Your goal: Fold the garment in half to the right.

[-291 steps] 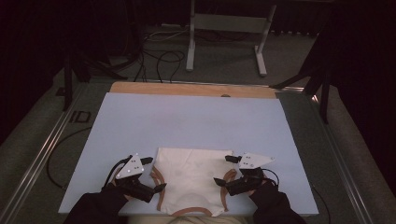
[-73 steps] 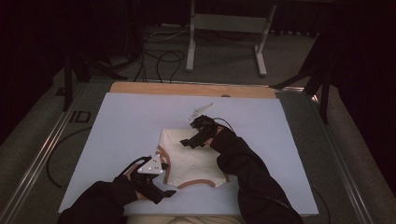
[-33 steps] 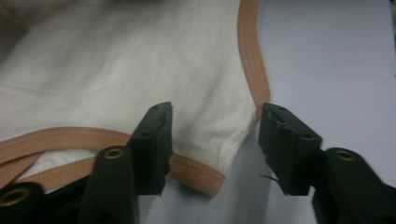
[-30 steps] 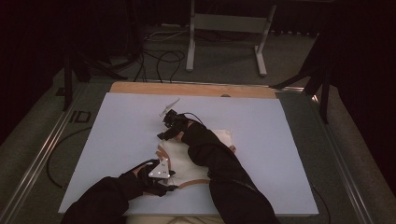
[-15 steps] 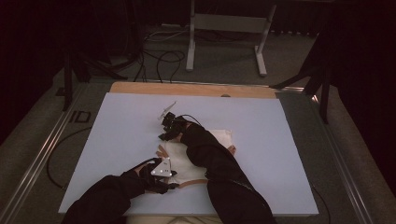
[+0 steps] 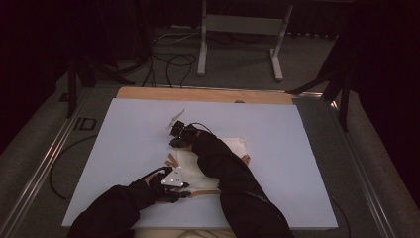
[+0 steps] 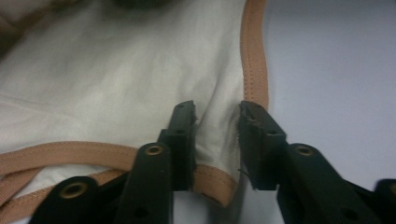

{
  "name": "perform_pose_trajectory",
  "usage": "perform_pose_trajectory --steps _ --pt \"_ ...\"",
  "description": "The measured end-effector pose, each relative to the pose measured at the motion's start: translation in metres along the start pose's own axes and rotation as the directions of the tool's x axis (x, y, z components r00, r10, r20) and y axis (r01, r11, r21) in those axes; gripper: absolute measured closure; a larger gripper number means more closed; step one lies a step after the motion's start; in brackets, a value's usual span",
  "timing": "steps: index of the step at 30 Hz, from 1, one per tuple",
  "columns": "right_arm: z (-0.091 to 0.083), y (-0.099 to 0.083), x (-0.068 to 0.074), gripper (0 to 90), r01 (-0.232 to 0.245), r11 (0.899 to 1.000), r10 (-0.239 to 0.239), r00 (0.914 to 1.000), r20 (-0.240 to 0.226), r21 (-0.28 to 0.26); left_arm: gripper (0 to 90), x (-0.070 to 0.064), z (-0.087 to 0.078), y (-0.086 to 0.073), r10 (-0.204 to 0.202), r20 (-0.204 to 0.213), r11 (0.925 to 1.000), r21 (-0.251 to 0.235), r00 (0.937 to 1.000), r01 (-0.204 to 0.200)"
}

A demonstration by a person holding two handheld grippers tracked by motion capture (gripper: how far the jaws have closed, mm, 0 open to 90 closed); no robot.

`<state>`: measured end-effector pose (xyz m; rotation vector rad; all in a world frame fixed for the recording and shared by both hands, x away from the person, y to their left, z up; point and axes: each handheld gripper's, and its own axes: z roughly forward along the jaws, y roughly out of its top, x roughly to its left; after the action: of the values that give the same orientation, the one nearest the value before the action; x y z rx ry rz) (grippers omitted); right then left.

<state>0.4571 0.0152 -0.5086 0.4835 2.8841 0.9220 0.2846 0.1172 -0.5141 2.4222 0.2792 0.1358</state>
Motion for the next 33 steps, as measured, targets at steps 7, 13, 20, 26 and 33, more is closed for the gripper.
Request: perform_pose_trajectory --steps 7,13,20,26,33 --pt "-0.002 0.002 0.001 89.3 0.005 1.000 -0.005 0.9999 0.009 0.001 85.7 0.004 0.001 0.002 -0.013 -0.013 0.9999 0.001 0.9998 0.013" --pt "-0.007 0.002 0.001 89.6 -0.001 1.000 0.001 1.0000 0.009 -0.008 87.7 0.003 0.001 0.004 0.006 -0.038 1.0000 0.005 0.9993 -0.005" --pt "-0.015 0.003 0.001 89.7 0.002 1.000 -0.001 1.0000 0.008 -0.024 88.2 0.004 0.001 0.008 0.010 -0.031 0.9998 0.015 0.9995 -0.009" --pt "-0.020 0.004 0.003 89.7 0.002 0.999 -0.002 1.0000 0.010 -0.033 88.6 0.002 -0.001 0.011 0.034 -0.059 0.9994 0.003 0.9977 -0.034" --pt "-0.032 0.005 0.003 89.7 0.002 0.998 -0.001 0.9999 0.012 -0.060 88.6 0.003 -0.005 0.018 0.045 -0.045 0.9988 -0.017 0.9980 -0.045"
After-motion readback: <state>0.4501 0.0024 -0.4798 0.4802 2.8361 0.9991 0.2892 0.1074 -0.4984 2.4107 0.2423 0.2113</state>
